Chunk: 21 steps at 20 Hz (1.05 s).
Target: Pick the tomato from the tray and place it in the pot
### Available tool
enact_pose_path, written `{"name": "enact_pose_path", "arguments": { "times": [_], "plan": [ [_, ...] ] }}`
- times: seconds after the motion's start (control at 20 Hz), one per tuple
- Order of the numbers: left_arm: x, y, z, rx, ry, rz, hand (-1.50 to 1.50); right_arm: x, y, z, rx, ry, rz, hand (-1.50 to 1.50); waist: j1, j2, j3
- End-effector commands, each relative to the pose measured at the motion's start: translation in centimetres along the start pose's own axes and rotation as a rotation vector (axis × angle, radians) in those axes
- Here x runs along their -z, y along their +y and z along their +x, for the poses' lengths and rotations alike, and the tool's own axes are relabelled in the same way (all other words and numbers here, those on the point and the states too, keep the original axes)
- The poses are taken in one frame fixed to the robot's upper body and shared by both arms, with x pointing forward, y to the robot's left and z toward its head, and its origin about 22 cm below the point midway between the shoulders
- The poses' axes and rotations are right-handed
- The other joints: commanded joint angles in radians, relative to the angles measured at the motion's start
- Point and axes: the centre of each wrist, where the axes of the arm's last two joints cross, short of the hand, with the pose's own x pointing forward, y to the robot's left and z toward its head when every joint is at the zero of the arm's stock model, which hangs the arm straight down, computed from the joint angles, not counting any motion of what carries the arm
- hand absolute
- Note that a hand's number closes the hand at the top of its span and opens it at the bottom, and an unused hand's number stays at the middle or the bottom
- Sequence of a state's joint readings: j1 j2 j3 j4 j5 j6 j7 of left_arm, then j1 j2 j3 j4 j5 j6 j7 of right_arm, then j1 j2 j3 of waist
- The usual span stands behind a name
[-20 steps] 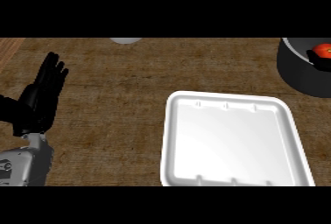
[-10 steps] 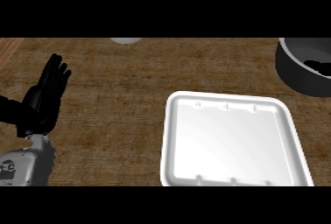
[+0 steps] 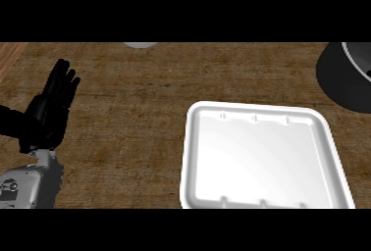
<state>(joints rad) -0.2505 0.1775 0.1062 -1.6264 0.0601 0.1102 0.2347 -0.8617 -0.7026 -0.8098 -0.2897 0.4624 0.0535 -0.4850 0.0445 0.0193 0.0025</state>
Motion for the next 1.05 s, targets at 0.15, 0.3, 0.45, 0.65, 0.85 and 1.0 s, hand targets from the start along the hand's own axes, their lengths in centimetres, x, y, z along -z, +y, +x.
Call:
{"name": "enact_pose_path", "arguments": {
  "times": [0.15, 0.3, 0.45, 0.65, 0.85, 1.0],
  "plan": [
    [0.4, -0.2, 0.0, 0.027, -0.004, 0.012, 0.0, -1.7, -6.3, -1.3, 0.09, 0.011, -0.01, -1.5, -0.003, 0.003, 0.004],
    [-0.1, 0.4, -0.6, 0.006, -0.008, 0.013, 0.0, -2.3, -9.8, -0.8, 0.101, 0.005, 0.024, -1.5, -0.007, 0.002, 0.003],
    [-0.1, 0.8, -0.4, 0.001, 0.013, 0.003, 0.0, -3.4, -10.7, -1.8, 0.1, -0.011, 0.007, -1.5, -0.003, 0.003, 0.004],
    [-0.9, 0.2, -0.2, -0.016, 0.005, -0.001, 0.0, -4.3, -12.6, -1.9, 0.082, -0.005, 0.019, -1.5, 0.005, 0.003, 0.005],
    [-0.8, 1.3, -1.1, 0.013, 0.009, 0.011, 0.0, -5.5, -14.3, -2.4, 0.07, 0.006, 0.055, -1.5, -0.001, 0.002, 0.005],
    [-0.6, 2.2, -0.4, 0.005, 0.002, -0.003, 0.0, -5.1, -15.0, -1.6, 0.075, 0.01, 0.044, -1.5, 0.007, 0.001, 0.005]
  ]
}}
